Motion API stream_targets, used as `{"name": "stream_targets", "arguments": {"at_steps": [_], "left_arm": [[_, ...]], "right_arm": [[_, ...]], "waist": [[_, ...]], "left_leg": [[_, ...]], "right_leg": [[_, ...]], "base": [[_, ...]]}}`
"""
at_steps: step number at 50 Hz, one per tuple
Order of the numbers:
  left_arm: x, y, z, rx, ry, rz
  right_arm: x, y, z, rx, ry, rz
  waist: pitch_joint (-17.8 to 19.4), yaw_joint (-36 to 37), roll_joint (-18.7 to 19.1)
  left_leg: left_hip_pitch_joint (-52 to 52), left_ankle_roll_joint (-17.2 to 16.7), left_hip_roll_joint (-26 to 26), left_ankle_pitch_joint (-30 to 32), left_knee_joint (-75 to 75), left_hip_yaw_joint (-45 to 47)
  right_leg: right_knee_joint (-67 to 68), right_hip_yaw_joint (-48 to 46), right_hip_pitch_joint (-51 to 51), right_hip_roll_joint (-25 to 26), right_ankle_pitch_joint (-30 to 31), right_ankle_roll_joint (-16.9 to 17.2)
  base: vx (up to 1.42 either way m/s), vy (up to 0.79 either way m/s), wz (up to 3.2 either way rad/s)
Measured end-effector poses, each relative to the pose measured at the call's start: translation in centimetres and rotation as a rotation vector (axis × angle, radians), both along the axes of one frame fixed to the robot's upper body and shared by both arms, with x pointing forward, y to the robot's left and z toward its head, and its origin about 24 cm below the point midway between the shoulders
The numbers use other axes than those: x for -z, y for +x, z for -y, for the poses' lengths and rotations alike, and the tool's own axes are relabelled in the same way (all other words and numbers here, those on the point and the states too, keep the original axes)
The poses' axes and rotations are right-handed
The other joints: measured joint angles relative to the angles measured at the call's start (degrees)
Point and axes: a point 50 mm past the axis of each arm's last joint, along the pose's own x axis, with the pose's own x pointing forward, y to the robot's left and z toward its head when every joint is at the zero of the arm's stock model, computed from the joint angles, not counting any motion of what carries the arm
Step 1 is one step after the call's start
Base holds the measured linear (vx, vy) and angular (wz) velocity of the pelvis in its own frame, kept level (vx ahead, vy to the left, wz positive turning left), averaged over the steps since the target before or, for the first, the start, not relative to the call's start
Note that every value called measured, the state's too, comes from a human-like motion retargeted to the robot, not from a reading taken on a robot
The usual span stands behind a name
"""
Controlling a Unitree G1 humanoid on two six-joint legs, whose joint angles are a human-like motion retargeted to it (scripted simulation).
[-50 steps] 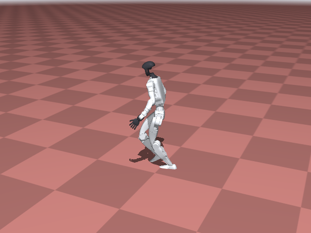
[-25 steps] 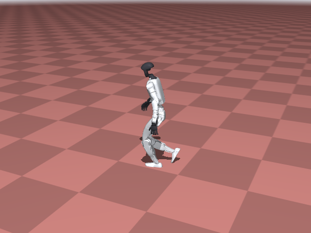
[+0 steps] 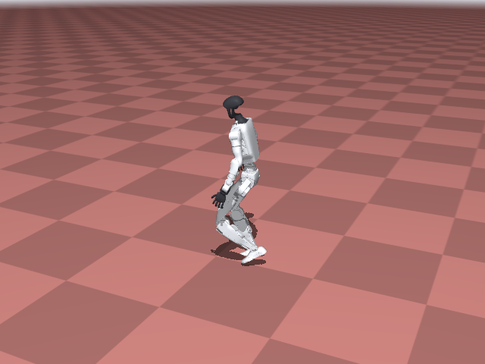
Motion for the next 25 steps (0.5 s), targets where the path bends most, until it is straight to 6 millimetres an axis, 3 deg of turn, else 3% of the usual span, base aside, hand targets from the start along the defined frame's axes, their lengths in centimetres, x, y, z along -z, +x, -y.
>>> {"name": "stream_targets", "arguments": {"at_steps": [3, 5, 8, 11, 13, 15, 18, 20, 22, 25], "left_arm": [[3.8, -6.6, 2.4, -0.003, -0.133, -0.284], [5.1, -10.4, 4.1, 0.018, -0.211, -0.427], [5.8, -14.1, 5.9, 0.045, -0.271, -0.532], [5.9, -15.8, 6.8, 0.078, -0.277, -0.573], [5.9, -15.6, 6.6, 0.102, -0.246, -0.568], [5.7, -13.7, 5.9, 0.128, -0.198, -0.521], [4.9, -9.9, 5.8, 0.18, -0.2, -0.375], [3.9, -7.6, 5.6, 0.241, -0.197, -0.265], [2.6, -5.4, 4.8, 0.295, -0.155, -0.159], [0.4, -3.0, 2.4, 0.32, -0.05, -0.033]], "right_arm": [[-1.9, 2.0, -0.8, -0.017, 0.047, 0.154], [-3.1, 2.9, -1.2, -0.035, 0.059, 0.235], [-4.1, 3.5, -1.3, -0.035, 0.055, 0.314], [-3.1, 2.5, -1.6, 0.001, 0.06, 0.295], [-0.7, 0.7, -2.2, 0.039, 0.082, 0.191], [2.9, -1.8, -4.0, 0.08, 0.157, 0.001], [7.1, -6.4, -8.2, 0.12, 0.299, -0.253], [8.5, -8.9, -10.3, 0.148, 0.367, -0.343], [9.0, -10.4, -11.0, 0.179, 0.396, -0.374], [9.0, -11.1, -10.2, 0.216, 0.373, -0.376]], "waist": [[-2.57, -0.48, -1.14], [-4.0, -2.11, -2.46], [-3.98, -4.92, -4.12], [-2.81, -6.8, -5.23], [-2.03, -7.34, -6.05], [-1.1, -6.28, -5.9], [-2.43, -5.37, -5.74], [-4.22, -5.28, -6.2], [-4.68, -5.28, -5.92], [-4.57, -5.71, -5.14]], "left_leg": [[1.38, -1.08, -2.22, 1.36, -17.95, 4.23], [1.77, -2.37, -6.33, 5.1, -29.0, 6.31], [1.63, -2.29, -11.92, 8.93, -36.19, 7.75], [-0.53, 0.5, -15.77, 5.75, -31.95, 6.56], [-2.18, 3.63, -17.27, 0.7, -26.71, 5.67], [-2.98, 4.13, -16.32, 0.17, -23.59, 5.61], [-0.3, 2.08, -14.06, 9.06, -33.13, 9.38], [2.54, 0.85, -13.87, 13.79, -39.57, 12.13], [4.35, 1.09, -11.81, 11.68, -35.02, 12.92], [7.58, 3.5, -7.26, 4.09, -18.06, 11.94]], "right_leg": [[-4.94, 1.57, 1.18, -2.97, 12.24, 4.55], [-4.08, 3.62, -0.29, -5.6, 15.17, 7.17], [3.68, 6.26, -1.97, -8.62, 12.68, 7.38], [15.7, 8.61, -1.34, -9.65, 6.58, 5.99], [22.7, 8.92, -0.27, -10.42, 1.82, 4.91], [23.8, 6.84, 1.39, -11.05, -3.05, 2.36], [14.78, 3.0, 3.28, -13.86, -0.75, 0.83], [8.79, 2.12, 2.35, -15.09, 7.71, 3.33], [6.14, 1.52, 0.34, -14.0, 13.14, 5.55], [4.81, 0.1, -3.27, -10.6, 12.69, 6.18]], "base": [[0.26, 0.07, -0.68], [0.17, 0.06, -0.29], [0.05, 0.02, -0.09], [-0.05, -0.02, -0.06], [-0.14, -0.08, 0.01], [-0.21, -0.11, 0.03], [-0.3, -0.12, 0.24], [-0.38, -0.09, -0.04], [-0.47, -0.07, -0.7], [-0.57, -0.06, -1.26]]}}
